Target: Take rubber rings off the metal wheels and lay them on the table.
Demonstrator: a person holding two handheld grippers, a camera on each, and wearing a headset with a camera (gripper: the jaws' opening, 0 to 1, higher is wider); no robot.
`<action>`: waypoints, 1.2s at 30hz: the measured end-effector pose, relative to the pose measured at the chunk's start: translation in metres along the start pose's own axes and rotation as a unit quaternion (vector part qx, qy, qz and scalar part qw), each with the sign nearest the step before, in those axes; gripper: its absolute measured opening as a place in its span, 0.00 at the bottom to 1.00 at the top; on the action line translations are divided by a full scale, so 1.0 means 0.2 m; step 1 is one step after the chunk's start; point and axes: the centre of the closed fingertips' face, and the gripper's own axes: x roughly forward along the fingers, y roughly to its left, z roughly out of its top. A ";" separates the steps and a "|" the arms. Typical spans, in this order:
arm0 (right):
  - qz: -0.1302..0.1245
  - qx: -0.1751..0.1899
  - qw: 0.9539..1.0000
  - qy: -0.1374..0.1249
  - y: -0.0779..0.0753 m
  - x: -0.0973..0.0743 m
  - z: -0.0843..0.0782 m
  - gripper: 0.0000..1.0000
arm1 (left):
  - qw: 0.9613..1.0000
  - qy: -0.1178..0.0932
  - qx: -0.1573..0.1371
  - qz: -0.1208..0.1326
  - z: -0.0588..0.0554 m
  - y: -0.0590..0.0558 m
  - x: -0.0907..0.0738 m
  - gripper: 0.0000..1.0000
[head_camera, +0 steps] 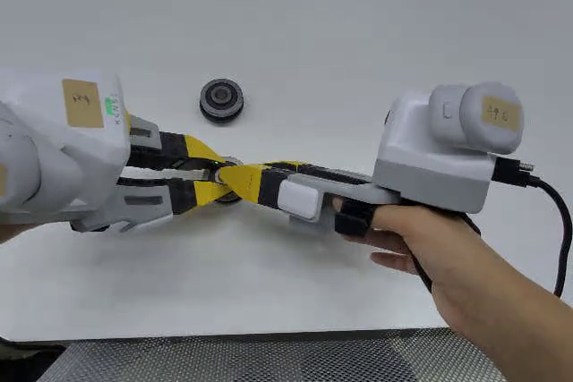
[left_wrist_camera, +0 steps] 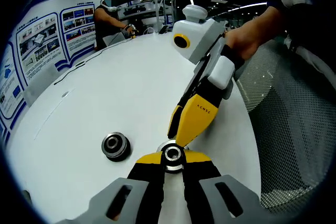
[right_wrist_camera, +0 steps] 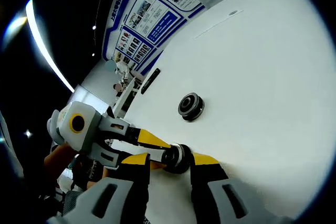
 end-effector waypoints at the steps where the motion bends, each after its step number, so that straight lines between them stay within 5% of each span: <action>1: 0.000 0.004 1.000 0.002 0.00 0.00 0.00 0.31 | 1.000 0.000 0.000 0.000 0.00 0.00 0.00 0.12; 24: -0.003 0.040 0.998 0.037 0.04 0.00 -0.06 0.27 | 1.000 0.004 0.006 -0.007 0.01 -0.01 0.00 0.12; 36: -0.010 0.017 0.999 0.026 0.01 -0.01 -0.05 0.30 | 1.000 0.005 0.004 -0.007 0.01 -0.01 0.00 0.12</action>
